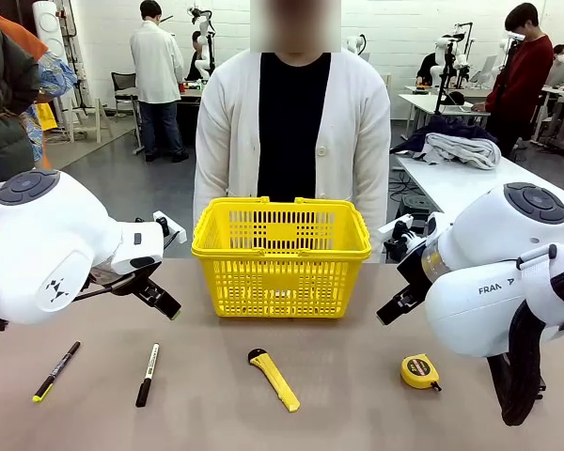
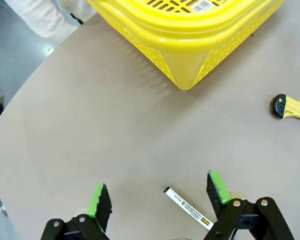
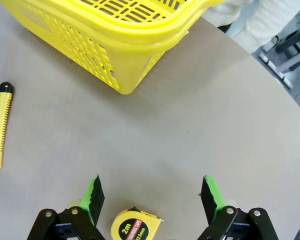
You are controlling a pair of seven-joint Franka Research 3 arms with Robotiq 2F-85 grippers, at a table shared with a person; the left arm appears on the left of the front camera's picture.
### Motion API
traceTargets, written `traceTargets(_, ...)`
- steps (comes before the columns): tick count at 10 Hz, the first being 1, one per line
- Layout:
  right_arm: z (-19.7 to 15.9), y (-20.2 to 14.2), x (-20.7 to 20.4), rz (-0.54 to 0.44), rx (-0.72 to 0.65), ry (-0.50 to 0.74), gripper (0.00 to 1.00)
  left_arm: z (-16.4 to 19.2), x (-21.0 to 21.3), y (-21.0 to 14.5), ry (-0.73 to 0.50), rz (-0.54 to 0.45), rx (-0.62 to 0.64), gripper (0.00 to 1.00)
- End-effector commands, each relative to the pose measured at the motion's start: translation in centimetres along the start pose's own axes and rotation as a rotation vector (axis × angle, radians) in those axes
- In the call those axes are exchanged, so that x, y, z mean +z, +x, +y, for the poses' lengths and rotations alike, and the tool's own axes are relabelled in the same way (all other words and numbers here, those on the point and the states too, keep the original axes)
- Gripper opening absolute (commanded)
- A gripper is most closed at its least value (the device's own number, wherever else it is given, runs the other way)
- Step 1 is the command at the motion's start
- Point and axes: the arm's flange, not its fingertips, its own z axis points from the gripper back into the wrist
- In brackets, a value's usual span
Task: Place the items the person wants into the basket.
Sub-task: Pick up the item the person points to and place it in the Market Basket.
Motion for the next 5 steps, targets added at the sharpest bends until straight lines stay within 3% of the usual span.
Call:
traceTargets(1, 0.4, 0.3, 2.8, -0.024, 0.035, -0.005, 1.00, 0.0, 0.0, 0.0, 0.000, 0.000, 0.000, 1.00)
traceTargets(5, 0.8, 2.5, 17.2, -0.009, -0.005, -0.130, 1.00, 0.0, 12.9, 2.6, -0.027, 0.031, -0.021, 1.00)
